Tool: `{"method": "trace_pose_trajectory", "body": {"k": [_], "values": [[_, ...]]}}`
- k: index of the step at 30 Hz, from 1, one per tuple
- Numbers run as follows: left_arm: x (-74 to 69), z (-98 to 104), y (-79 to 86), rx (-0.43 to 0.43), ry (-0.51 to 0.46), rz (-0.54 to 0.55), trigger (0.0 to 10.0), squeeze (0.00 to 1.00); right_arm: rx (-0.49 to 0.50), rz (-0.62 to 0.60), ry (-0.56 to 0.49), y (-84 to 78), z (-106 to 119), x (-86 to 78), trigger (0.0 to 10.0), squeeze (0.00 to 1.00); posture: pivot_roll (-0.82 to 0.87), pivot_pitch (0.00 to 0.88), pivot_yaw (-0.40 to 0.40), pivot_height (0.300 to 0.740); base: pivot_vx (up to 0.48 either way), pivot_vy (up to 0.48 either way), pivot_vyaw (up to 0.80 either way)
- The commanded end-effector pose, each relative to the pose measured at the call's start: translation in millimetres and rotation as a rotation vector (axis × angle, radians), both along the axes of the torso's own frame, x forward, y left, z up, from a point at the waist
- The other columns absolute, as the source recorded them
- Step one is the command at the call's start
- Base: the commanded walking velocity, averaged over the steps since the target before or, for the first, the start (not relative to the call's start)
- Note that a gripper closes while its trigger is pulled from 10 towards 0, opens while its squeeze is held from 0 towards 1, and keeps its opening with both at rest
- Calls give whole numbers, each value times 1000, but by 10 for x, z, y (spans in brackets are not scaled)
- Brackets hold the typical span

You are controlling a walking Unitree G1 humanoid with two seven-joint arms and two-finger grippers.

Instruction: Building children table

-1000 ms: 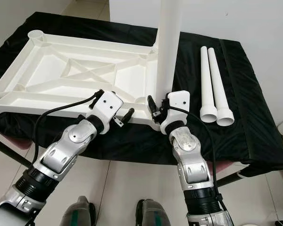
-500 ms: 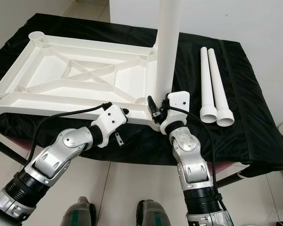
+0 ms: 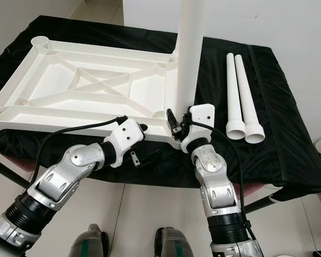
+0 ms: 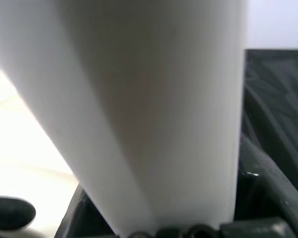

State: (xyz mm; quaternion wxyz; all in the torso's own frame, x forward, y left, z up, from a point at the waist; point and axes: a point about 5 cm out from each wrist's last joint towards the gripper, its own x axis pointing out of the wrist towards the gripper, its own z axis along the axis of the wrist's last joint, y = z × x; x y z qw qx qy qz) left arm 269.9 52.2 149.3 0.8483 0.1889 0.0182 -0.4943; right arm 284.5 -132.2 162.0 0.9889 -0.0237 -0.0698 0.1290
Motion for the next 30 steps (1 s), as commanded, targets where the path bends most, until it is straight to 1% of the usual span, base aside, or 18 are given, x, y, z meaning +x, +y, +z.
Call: {"method": "trace_pose_trajectory", "body": {"k": [1, 4, 5, 7, 10, 16, 23, 24, 25, 26, 28, 29, 30], "values": [[-9, 55, -14, -4, -7, -25, 10000, 0, 53, -1, 103, -13, -170, -30, 10000, 0, -21, 61, -34, 740, 0, 0, 0], [-10, 55, -14, -4, -7, -25, 10000, 0, 107, -48, 137, -106, -214, -4, 10000, 0, -23, 64, -34, 740, 0, 0, 0], [-10, 55, -14, -4, -7, -25, 10000, 0, 107, -48, 137, -106, -214, -4, 10000, 0, -23, 64, -34, 740, 0, 0, 0], [-16, 58, -16, -5, -8, -26, 10000, 0, 119, -83, 152, -175, -239, 15, 10000, 0, -24, 65, -33, 740, 0, 0, 0], [-18, 59, -18, -5, -7, -28, 10000, 0, 118, -108, 162, -221, -263, 23, 10000, 0, -26, 66, -32, 740, 0, 0, 0], [-21, 67, -20, -7, -9, -28, 10000, 0, 121, -120, 172, -228, -295, 20, 10000, 0, -24, 68, -29, 740, 0, 0, 0], [-26, 65, -17, -7, -7, -28, 10000, 0, 121, -102, 186, -193, -310, 10, 10000, 0, -23, 70, -28, 740, 0, 0, 0], [-26, 64, -14, -6, -7, -27, 10000, 0, 122, -123, 196, -203, -324, 15, 10000, 0, -20, 70, -29, 740, 0, 0, 0], [-28, 65, -9, -5, -8, -25, 10000, 0, 158, -134, 203, -190, -341, 7, 10000, 0, -18, 70, -29, 740, 0, 0, 0], [-28, 65, -9, -5, -8, -25, 10000, 0, 158, -134, 203, -190, -341, 7, 10000, 0, -18, 70, -29, 740, 0, 0, 0], [-33, 67, -4, -4, -8, -23, 10000, 0, 249, -157, 214, -174, -363, -17, 10000, 0, -16, 70, -29, 740, 0, 0, 0], [-33, 67, -4, -4, -8, -23, 10000, 0, 249, -157, 214, -174, -363, -17, 10000, 0, -16, 70, -29, 740, 0, 0, 0], [-33, 68, -2, -4, -7, -21, 10000, 0, 254, -182, 228, -175, -396, -26, 10000, 0, -15, 70, -31, 740, 0, 0, 0]]}}
